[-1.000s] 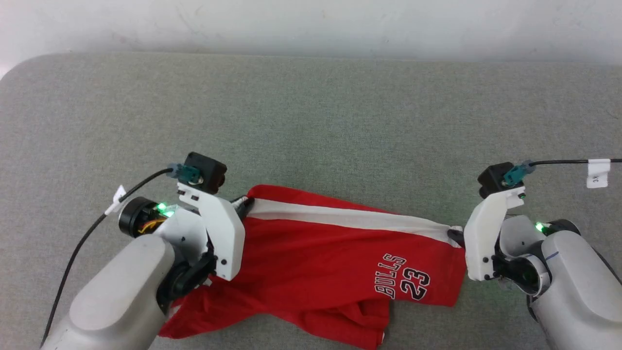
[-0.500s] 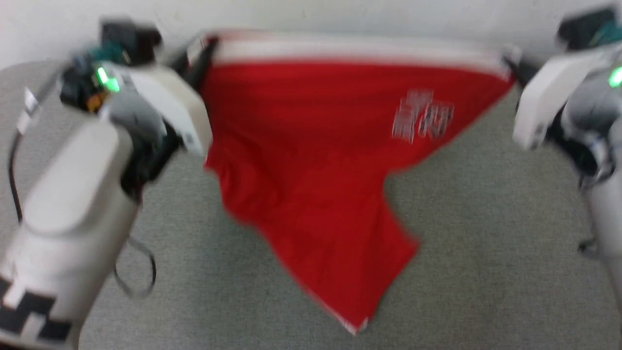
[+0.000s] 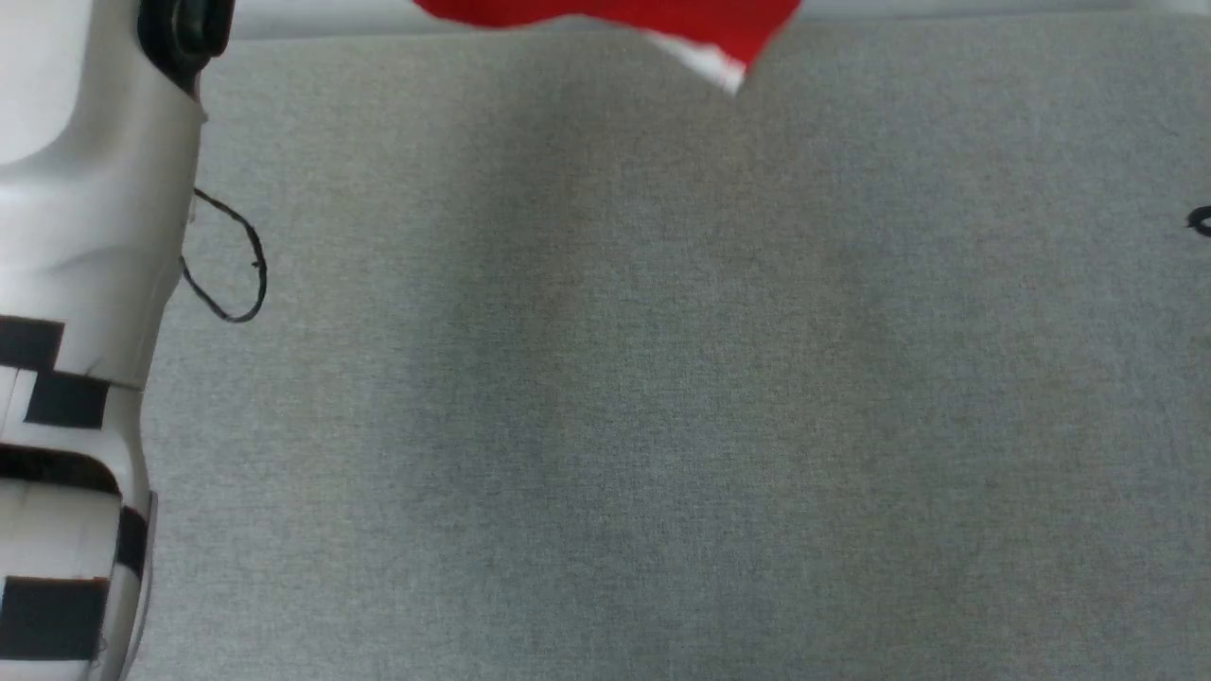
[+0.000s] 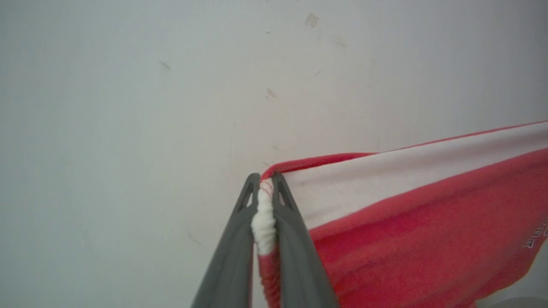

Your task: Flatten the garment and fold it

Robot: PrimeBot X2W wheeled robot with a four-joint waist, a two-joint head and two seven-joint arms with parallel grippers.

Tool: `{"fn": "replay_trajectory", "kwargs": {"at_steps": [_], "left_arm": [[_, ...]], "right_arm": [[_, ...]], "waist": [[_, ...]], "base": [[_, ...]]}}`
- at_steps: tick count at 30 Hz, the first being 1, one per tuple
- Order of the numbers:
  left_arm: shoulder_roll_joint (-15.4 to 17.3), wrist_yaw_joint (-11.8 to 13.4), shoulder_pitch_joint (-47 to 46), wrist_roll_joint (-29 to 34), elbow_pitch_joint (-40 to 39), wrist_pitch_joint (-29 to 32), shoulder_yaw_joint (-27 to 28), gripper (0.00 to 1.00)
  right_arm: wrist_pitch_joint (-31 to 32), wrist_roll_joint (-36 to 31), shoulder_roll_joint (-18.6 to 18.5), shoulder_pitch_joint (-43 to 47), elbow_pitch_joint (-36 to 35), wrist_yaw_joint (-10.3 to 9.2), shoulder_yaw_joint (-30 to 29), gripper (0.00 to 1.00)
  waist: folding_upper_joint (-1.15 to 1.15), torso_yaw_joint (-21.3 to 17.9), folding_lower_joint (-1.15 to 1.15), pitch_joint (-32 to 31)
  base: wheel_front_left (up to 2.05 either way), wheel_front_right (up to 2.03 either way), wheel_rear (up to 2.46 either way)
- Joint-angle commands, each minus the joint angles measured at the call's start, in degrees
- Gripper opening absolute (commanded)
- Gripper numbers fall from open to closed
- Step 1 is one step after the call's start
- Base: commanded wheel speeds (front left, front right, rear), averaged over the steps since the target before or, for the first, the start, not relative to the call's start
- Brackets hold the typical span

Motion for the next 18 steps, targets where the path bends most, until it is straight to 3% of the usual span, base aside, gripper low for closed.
{"fn": "replay_trajectory", "kwargs": {"at_steps": [1,7,12,18], "left_arm": [[-0.09,0.69,-0.60,0.78,2.50,-1.09,0.39,0.00],[-2.94,-0.40,1.64,2.76,8.08,-2.44,-0.09,0.00],[-4.82,-0.81,8.39,4.17,8.20,-2.49,1.89,0.00],[-6.38,-0.47,20.31,4.77,5.16,-2.50,6.78,0.00]], "right_arm": [[-1.96,-0.23,0.20,-0.67,1.86,-0.19,0.71,0.00],[-5.95,1.01,2.31,0.66,9.14,-0.19,6.02,0.00],[-7.56,3.59,3.26,4.70,13.99,-0.19,10.90,0.00],[-9.91,8.26,2.24,13.68,14.07,-0.19,16.56,0.00]], "waist": [[0.00,-0.70,-0.01,1.89],[0.00,-0.77,-0.01,4.07],[0.00,-0.65,-0.01,4.85],[0.00,-0.49,-0.01,2.97]], "base": [[0.00,0.00,0.00],[0.00,0.00,0.00],[0.00,0.00,0.00],[0.00,0.00,0.00]]}}
